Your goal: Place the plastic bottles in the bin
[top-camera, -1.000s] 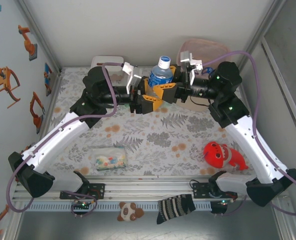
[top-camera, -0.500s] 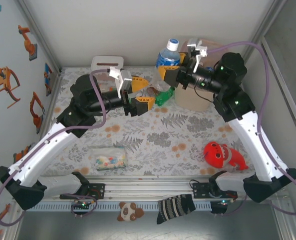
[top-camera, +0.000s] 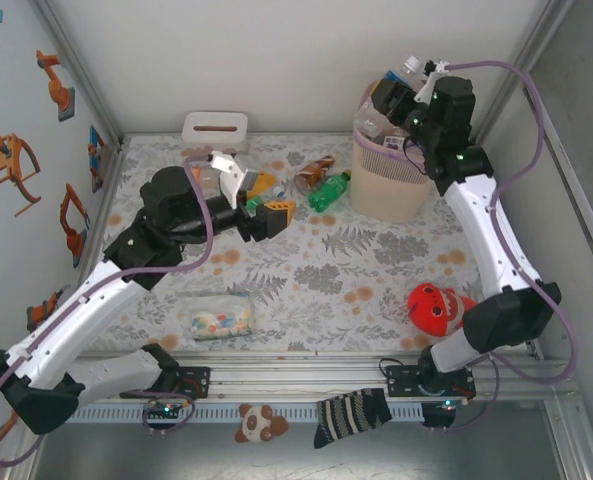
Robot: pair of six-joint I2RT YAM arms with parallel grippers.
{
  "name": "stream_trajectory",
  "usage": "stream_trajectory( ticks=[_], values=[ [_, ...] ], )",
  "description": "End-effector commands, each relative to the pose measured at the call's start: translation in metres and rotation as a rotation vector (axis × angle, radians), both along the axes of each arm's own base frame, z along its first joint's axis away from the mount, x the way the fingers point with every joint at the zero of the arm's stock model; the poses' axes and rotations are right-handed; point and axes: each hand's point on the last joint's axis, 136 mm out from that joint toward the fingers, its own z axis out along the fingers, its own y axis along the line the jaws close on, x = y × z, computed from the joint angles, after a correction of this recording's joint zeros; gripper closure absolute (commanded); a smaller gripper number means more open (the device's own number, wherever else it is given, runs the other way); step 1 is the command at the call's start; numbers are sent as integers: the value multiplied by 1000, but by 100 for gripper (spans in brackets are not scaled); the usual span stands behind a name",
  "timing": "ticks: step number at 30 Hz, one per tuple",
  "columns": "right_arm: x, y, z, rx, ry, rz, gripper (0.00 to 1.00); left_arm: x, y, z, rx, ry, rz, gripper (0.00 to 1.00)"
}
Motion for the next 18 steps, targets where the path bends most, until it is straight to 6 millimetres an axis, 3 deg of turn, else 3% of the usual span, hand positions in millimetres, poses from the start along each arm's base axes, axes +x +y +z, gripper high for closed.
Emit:
stream_trajectory(
  ticks=[1,7,13,18],
  values=[
    [21,-30,12,178,20,-214,59,3,13,-9,46,-12,64,24],
    [53,-64,-36,339,178,-505,56,1,20,-13,54,-13,82,24],
    [59,-95,-76,472,232,-765,56,-3,24,-16,57,-1,84,24],
    [74,-104,-106,570,272,-869,56,-5,26,-20,52,14,87,24]
  ],
)
